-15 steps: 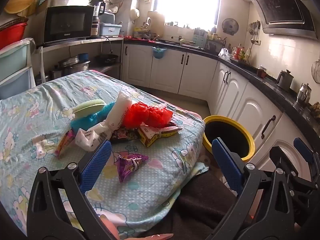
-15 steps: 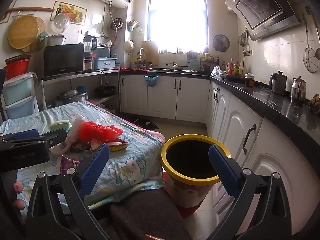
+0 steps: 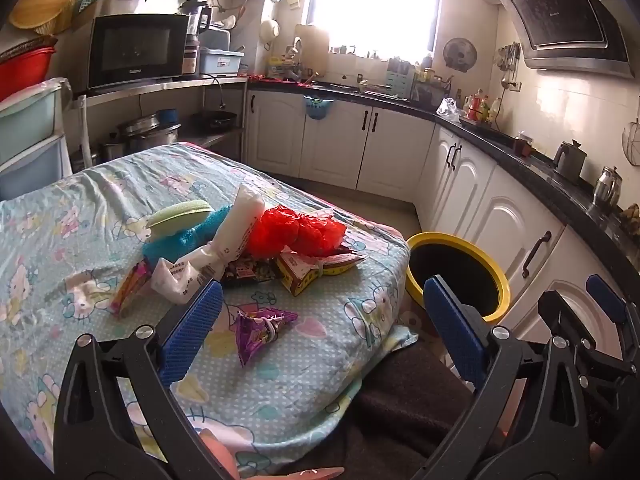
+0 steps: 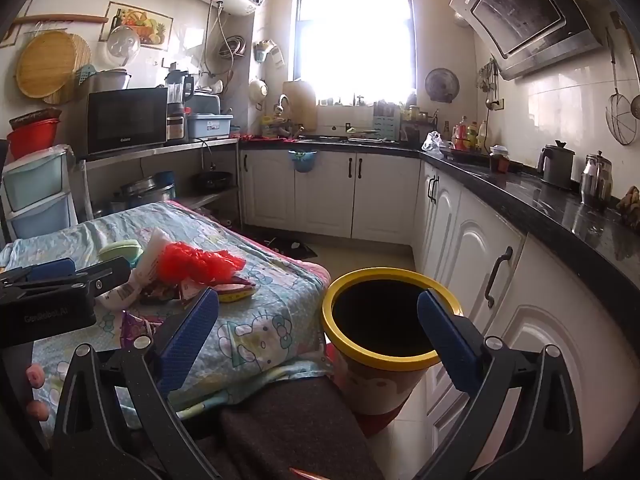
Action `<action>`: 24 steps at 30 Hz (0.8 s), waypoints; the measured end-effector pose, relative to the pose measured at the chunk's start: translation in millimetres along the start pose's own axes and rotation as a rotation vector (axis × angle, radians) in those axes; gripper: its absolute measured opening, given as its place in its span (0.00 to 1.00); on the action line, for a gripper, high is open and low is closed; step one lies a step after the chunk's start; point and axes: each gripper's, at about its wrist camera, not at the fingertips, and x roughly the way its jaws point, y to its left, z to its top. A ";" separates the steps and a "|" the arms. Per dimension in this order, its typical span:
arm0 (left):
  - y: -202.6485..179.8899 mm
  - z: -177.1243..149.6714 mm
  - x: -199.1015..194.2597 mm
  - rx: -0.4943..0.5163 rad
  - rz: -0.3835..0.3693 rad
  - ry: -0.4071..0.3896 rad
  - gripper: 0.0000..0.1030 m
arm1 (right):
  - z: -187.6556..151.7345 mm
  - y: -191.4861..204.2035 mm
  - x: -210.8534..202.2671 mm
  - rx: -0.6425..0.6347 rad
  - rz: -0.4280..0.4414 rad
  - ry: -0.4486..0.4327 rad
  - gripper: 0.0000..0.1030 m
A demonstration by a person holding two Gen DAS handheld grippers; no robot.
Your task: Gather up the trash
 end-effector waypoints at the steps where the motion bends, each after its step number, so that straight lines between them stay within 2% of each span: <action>1: -1.1 -1.5 -2.1 0.005 0.003 -0.002 0.90 | 0.1 0.0 0.5 -0.001 0.001 0.001 0.94; 24: 2.5 0.9 -2.9 -0.008 0.008 -0.005 0.90 | -2.8 0.0 3.7 0.003 0.001 0.006 0.94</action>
